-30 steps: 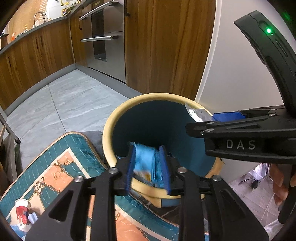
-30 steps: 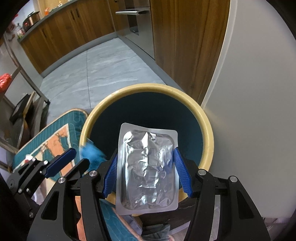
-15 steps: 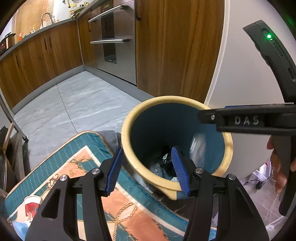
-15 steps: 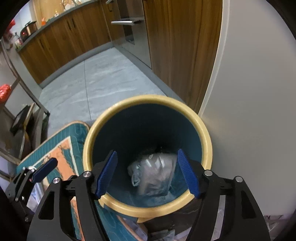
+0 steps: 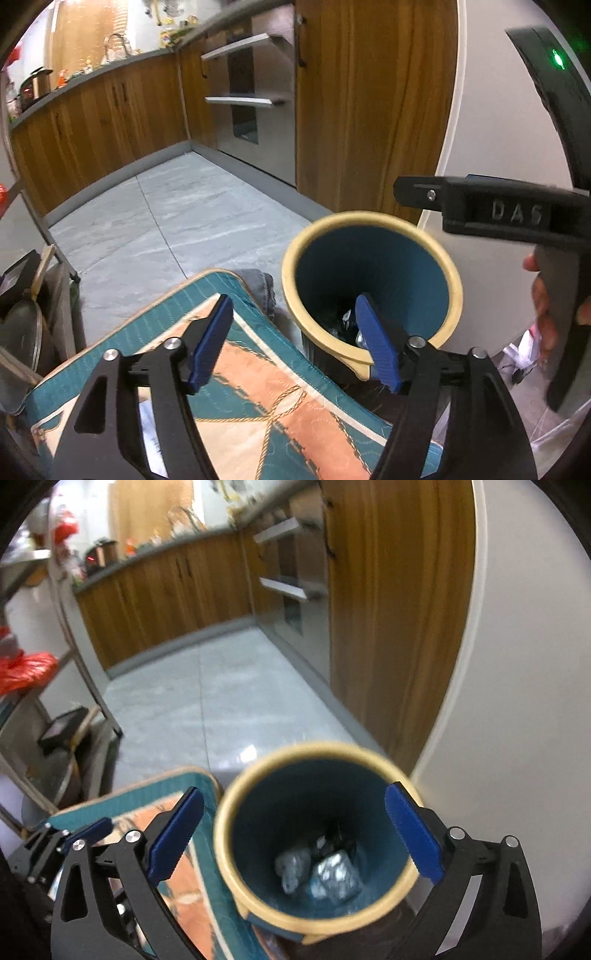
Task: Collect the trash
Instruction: 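Move both tools back over the remaining trash on the cushion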
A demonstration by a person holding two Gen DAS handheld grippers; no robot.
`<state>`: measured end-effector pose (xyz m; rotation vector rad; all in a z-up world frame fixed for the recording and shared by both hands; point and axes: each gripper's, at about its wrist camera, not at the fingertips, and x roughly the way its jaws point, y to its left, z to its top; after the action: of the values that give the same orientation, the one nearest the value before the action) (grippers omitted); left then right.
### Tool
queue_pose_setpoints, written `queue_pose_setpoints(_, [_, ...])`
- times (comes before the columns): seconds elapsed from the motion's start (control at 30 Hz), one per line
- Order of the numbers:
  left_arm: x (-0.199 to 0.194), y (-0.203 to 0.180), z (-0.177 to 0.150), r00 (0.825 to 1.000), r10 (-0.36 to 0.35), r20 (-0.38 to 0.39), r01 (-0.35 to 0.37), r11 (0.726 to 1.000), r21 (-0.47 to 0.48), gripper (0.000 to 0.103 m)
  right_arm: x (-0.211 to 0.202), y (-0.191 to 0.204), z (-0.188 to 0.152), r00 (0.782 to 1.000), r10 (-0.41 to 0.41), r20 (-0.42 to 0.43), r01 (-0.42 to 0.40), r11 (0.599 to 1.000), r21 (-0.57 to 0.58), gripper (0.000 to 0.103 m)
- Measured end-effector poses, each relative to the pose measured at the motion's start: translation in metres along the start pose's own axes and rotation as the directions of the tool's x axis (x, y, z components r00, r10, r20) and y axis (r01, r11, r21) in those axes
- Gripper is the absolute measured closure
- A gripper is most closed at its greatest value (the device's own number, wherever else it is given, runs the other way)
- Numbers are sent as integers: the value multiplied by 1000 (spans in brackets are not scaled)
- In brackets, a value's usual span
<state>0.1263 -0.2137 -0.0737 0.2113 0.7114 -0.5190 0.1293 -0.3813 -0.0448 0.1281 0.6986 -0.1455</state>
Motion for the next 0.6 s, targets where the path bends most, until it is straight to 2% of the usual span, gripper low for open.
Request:
queue_pose_setpoints(0.07, [-19, 8, 2, 1000, 14, 20, -14, 1000, -3, 27, -13, 9, 5, 998, -1, 62, 4, 999, -34, 5])
queue_pose_setpoints(0.13, [-38, 14, 4, 998, 46, 31, -46, 999, -2, 19, -30, 18, 9, 992, -8, 129, 17, 998, -64, 5])
queue_pose_setpoints(0.23, [-70, 30, 5, 995, 82, 60, -81, 997, -16, 15, -54, 24, 13, 979, -6, 203, 19, 998, -59, 5])
queue_pose_setpoints(0.33, [-106, 49, -2, 989, 123, 87, -119, 992, -48, 9, -70, 27, 16, 972, 28, 233, -21, 999, -30, 5])
queue_pose_setpoints(0.47, [-143, 71, -15, 978, 183, 104, -174, 981, -91, 7, -81, 37, 14, 973, 70, 219, -71, 997, -2, 5])
queue_pose_setpoints(0.6, [-174, 90, -28, 968, 227, 104, -213, 968, -130, 6, -90, 62, 6, 975, 90, 205, -84, 996, -36, 5])
